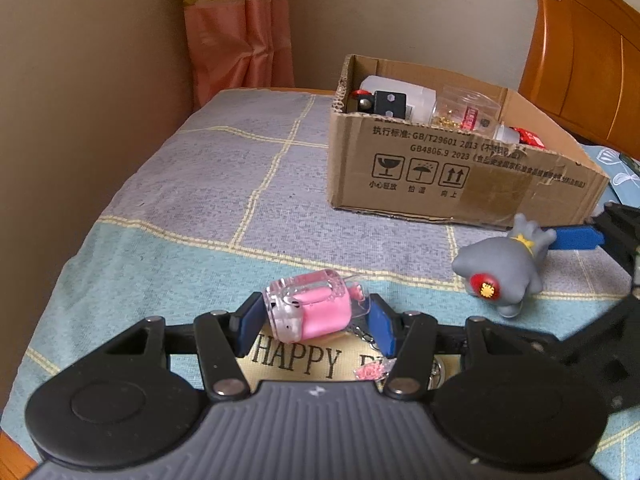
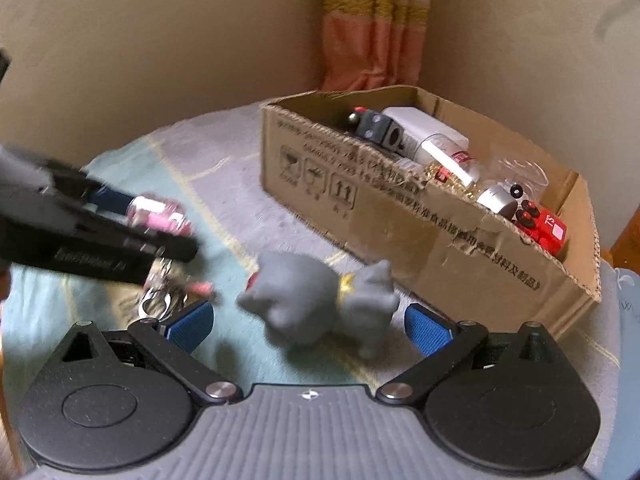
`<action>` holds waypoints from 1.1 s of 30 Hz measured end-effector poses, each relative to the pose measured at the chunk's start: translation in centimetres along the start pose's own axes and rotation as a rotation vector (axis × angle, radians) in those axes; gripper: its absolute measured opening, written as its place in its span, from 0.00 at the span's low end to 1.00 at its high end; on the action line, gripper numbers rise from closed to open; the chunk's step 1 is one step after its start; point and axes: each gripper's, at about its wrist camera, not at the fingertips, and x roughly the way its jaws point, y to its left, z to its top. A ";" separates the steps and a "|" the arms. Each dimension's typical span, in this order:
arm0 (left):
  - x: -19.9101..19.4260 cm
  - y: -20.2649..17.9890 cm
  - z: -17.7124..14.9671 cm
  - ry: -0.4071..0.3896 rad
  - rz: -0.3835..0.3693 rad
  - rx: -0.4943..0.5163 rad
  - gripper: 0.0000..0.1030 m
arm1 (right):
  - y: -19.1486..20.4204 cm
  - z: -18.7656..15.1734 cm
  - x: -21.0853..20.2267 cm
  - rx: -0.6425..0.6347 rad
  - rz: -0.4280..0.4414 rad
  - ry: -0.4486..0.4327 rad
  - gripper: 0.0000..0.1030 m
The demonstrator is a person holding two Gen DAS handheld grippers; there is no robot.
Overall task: Organize rigid objects
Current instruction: 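Grasp the pink keychain charm with the left gripper while the right gripper grasps the grey plush toy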
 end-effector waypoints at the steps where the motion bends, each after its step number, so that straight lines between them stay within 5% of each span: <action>1: 0.0 0.0 0.0 0.000 0.000 0.000 0.53 | 0.0 0.1 0.2 0.004 -0.003 0.000 0.96; 5: 0.0 0.0 0.0 0.000 0.003 0.003 0.53 | 0.2 0.2 0.6 0.023 -0.022 0.004 0.75; 12: 0.1 -0.3 -0.1 -0.008 -0.009 0.045 0.53 | 0.5 -0.5 -0.8 0.063 -0.132 0.043 0.74; 19: 0.0 -1.7 -0.4 -0.024 -0.085 0.139 0.53 | 0.3 -1.5 -2.3 0.158 -0.148 0.050 0.74; 25: -0.1 -1.5 -0.4 -0.019 -0.051 0.092 0.67 | 0.4 -1.7 -2.4 0.212 -0.158 0.047 0.75; 33: 0.0 -1.2 -0.2 -0.006 -0.064 0.024 0.67 | 0.4 -1.9 -2.5 0.252 -0.161 0.039 0.75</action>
